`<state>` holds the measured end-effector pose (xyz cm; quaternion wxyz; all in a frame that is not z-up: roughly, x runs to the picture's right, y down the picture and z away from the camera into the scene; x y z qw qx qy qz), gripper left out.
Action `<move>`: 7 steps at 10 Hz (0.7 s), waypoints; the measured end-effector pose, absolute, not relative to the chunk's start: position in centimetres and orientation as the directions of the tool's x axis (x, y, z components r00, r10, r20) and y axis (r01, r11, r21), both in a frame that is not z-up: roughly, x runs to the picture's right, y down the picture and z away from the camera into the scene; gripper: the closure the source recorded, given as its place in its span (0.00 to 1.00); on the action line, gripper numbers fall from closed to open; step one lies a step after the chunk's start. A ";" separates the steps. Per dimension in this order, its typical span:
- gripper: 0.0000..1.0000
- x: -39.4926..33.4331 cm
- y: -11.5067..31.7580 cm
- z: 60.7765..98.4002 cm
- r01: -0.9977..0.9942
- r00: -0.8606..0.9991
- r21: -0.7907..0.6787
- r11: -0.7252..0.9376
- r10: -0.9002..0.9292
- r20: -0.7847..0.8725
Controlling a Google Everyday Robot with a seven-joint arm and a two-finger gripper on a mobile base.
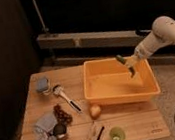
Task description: Place pepper in tray
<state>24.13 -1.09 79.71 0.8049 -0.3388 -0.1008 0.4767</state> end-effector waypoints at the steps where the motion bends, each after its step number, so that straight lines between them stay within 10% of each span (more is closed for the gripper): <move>1: 1.00 23.6 -1.2 80.5 -0.698 0.543 -0.636 0.329 0.822 -0.170; 3: 0.95 23.1 -0.8 81.9 -0.693 0.578 -0.633 0.346 0.792 -0.199; 7: 0.52 23.0 2.3 85.8 -0.686 0.646 -0.629 0.366 0.704 -0.295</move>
